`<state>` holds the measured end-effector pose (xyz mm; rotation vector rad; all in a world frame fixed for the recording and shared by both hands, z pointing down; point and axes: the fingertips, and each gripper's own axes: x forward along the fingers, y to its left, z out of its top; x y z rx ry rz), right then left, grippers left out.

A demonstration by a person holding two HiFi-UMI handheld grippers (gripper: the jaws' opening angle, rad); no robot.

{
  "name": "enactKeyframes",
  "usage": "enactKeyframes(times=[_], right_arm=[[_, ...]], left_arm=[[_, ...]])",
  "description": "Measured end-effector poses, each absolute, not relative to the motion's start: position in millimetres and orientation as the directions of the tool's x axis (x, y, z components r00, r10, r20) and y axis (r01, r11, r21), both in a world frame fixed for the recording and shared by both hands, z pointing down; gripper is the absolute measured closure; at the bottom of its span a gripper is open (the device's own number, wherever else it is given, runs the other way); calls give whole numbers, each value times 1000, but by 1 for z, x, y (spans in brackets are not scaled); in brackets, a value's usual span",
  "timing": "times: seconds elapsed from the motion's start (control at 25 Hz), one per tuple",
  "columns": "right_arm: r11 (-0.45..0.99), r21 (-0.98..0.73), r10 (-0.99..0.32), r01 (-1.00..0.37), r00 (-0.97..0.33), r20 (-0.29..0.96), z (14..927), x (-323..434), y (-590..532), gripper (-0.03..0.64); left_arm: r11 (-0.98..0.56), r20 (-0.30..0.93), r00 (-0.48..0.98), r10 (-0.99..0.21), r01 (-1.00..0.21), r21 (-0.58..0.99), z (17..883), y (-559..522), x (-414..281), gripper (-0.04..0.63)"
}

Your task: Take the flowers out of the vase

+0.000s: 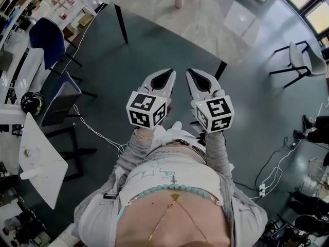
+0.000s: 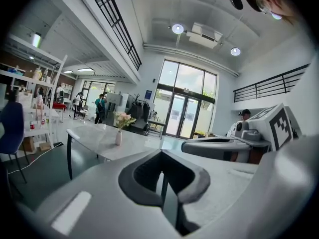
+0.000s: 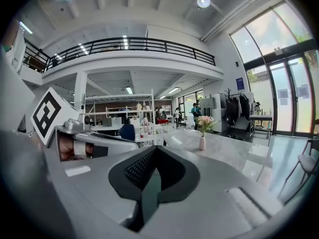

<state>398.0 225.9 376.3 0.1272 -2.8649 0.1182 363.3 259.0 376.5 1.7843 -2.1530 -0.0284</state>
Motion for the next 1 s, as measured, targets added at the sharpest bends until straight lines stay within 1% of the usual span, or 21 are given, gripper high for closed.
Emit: enactKeyframes(times=[0.4, 0.6, 1.0], right_arm=[[996, -77, -30, -55, -958, 285, 380, 385, 232, 591], [994, -83, -39, -65, -959, 280, 379, 375, 224, 591], [990, -99, -69, -98, -961, 267, 373, 330, 200, 591]], left_arm=[[239, 265, -171, -949, -938, 250, 383, 269, 350, 595], [232, 273, -162, -948, -941, 246, 384, 259, 340, 595], [209, 259, -139, -956, -941, 266, 381, 235, 294, 595]])
